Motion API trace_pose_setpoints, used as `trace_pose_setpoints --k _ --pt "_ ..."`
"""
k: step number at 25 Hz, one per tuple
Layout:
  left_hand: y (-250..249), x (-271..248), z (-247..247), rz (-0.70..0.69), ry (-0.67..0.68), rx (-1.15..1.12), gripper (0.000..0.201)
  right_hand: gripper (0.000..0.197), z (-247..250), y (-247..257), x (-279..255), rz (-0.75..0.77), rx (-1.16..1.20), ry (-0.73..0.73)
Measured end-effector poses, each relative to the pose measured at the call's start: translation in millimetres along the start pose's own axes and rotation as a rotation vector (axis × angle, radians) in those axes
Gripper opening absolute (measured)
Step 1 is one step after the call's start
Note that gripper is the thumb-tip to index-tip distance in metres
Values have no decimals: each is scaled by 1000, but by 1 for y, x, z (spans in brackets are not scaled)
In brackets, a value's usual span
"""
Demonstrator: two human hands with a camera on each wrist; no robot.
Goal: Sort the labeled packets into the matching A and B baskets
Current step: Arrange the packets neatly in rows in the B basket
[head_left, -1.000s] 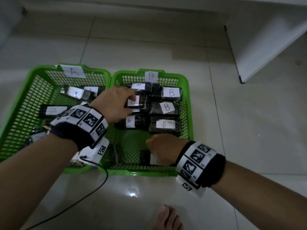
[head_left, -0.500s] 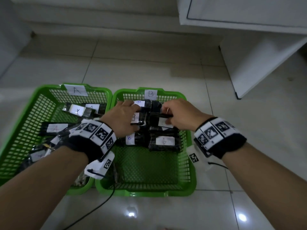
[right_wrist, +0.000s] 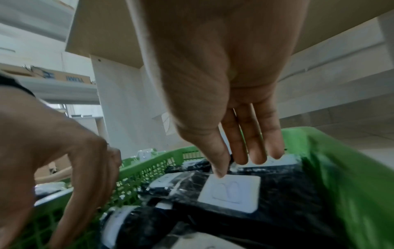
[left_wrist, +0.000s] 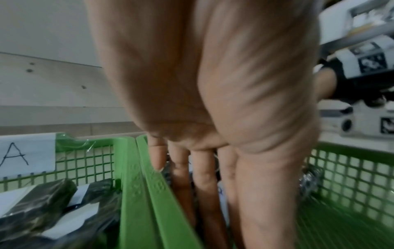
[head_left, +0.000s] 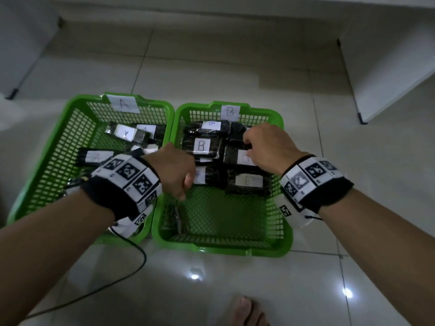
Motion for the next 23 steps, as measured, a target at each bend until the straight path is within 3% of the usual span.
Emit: trace_pose_setpoints --k 2,4,8,12,14,17,18,23 --pt "-5 -6 -20 -40 172 118 46 7 3 12 -6 10 31 -40" --pt "-12 -8 -31 -81 213 231 56 10 -1 24 -16 24 57 -29" --pt "-28 -10 -40 -113 192 179 40 19 -19 38 -32 39 90 90" --pt "-6 -5 -7 33 -7 -214 39 28 -21 29 -37 8 281 184" --pt "10 -1 13 155 -132 -426 37 48 -16 30 -38 37 358 200" --pt "22 3 32 260 -287 -548 38 89 -3 28 -35 -7 565 99" --pt "25 4 34 291 -314 -595 40 94 0 28 -34 -25 636 53" --pt "29 8 38 336 -371 -767 48 88 16 29 -27 37 684 -152"
Point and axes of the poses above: each hand's wrist, its own x-axis towards the middle knuckle, its own z-axis out of the back of the hand, y = z × x, the point moved 8 cm from there along x, towards the middle knuckle, and after that the axes turned 10 degrees about -y, right-handed, at the moved point
